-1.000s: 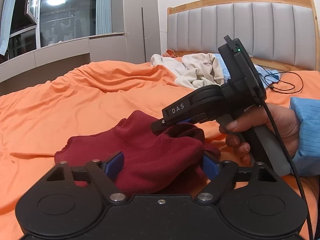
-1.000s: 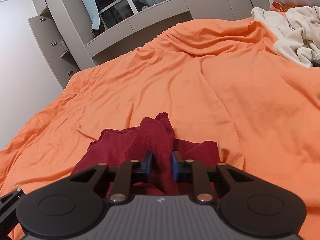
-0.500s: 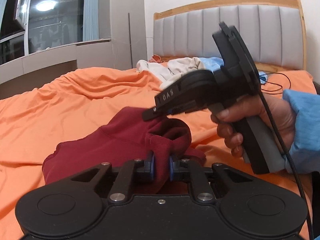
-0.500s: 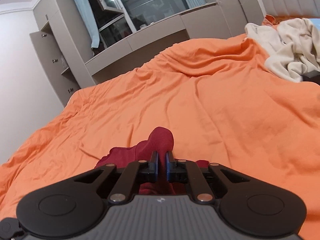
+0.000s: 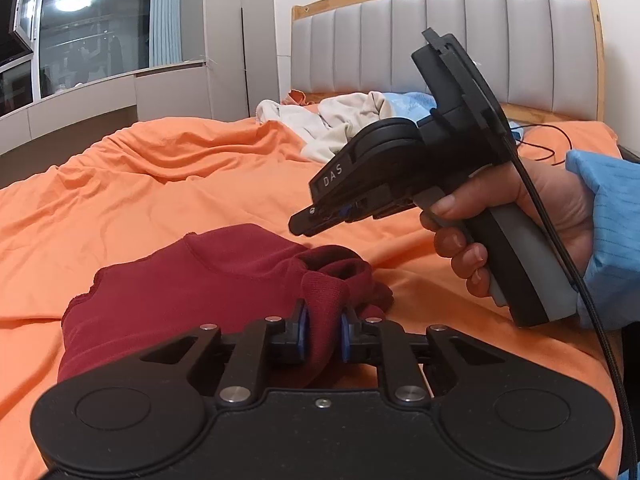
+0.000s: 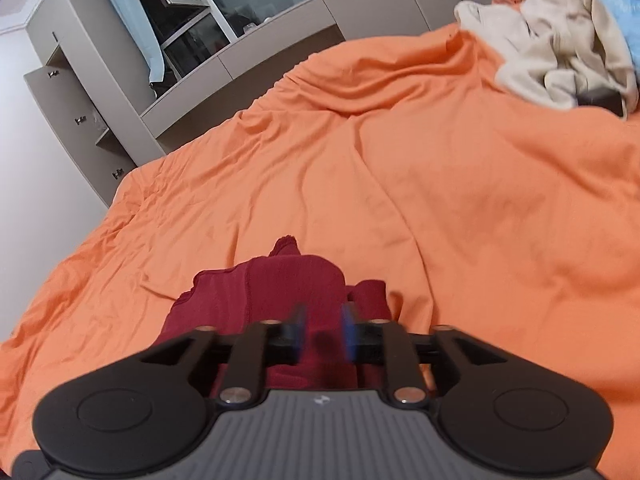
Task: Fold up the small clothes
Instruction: 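Hold the folded shirt bundle closed with both tools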
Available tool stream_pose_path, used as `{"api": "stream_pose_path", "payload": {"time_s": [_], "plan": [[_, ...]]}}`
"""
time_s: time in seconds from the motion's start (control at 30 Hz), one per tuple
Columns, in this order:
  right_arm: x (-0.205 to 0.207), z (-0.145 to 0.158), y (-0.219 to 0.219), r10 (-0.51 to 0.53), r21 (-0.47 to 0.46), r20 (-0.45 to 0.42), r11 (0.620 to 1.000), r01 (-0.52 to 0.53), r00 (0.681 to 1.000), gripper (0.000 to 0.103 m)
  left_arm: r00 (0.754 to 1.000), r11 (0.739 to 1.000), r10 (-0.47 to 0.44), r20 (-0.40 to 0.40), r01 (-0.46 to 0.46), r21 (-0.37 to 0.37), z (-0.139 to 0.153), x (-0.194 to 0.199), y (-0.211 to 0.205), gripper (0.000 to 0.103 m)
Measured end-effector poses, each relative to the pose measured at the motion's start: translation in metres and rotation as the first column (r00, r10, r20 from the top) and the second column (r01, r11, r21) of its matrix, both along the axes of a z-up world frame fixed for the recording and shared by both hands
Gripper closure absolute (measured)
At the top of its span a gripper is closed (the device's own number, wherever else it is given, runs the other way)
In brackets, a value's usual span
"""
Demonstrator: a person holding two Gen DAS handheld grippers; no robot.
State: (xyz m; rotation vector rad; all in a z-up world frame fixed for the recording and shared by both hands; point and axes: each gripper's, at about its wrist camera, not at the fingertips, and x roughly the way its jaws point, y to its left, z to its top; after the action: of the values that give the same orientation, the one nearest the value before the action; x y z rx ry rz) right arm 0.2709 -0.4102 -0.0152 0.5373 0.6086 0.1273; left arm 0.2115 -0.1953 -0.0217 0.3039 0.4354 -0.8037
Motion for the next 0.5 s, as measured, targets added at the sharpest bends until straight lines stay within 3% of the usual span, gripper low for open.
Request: {"api": "stream_pose_path", "payload": {"time_s": [0.03,0.2,0.27,0.37,0.5], "plan": [[0.0,-0.001,0.0,0.001,-0.001,-0.006,1.0,-0.001,1.0,0.06,1.0,1.0,-0.002,-0.001,0.002,0.004,-0.001,0.0,-0.001,0.084],[0.004,-0.011,0.001,0.024,0.034,-0.058,0.999,-0.022,0.998,0.061,1.0,1.0,-0.007,0.002,0.007,0.021,-0.005,-0.003,-0.004,0.083],[0.005,-0.015,0.004,0.039,0.048,-0.072,0.998,-0.035,0.997,0.081,1.0,1.0,-0.006,0.003,0.006,0.023,-0.005,-0.001,-0.006,0.083],[0.003,-0.015,0.009,0.041,0.019,-0.065,0.999,-0.04,0.997,0.093,1.0,1.0,-0.005,0.005,0.005,0.026,-0.005,0.0,-0.008,0.083],[-0.004,-0.007,0.01,0.032,-0.002,-0.017,0.999,-0.032,0.999,0.096,1.0,1.0,-0.004,0.008,0.004,0.026,-0.006,-0.001,-0.007,0.084]]}}
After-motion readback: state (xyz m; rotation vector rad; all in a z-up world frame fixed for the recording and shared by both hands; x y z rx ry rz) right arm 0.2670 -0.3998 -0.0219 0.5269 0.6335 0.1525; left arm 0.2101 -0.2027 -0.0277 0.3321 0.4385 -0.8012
